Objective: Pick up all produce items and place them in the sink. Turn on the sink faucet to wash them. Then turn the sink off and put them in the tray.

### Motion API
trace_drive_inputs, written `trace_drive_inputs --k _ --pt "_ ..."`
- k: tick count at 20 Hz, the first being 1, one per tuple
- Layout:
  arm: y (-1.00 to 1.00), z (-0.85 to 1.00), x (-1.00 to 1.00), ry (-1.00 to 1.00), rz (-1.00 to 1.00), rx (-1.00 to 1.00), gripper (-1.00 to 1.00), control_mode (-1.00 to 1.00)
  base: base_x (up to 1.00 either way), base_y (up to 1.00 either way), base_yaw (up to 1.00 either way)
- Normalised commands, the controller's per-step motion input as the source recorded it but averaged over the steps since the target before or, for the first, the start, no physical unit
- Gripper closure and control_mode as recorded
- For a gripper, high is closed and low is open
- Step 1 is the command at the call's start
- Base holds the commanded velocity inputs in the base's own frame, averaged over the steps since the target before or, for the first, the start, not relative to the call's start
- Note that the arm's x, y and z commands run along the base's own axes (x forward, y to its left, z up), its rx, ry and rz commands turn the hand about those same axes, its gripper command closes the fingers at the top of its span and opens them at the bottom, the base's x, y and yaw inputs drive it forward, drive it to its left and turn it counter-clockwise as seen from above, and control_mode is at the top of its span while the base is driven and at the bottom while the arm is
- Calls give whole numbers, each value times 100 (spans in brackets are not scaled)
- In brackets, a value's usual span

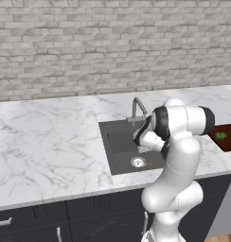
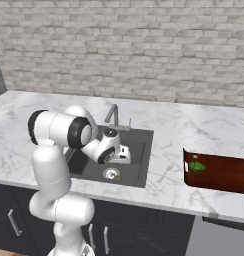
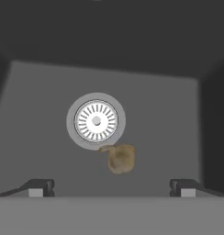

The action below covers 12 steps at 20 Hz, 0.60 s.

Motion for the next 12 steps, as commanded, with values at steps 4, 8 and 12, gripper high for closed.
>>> trace_drive_inputs --k 4,8,12 --pt "1 -15 5 0 1 0 -100 -100 0 0 0" --pt "1 -4 2 0 0 0 -100 -100 0 0 0" --pt "0 0 0 0 0 0 -100 -100 0 0 0"
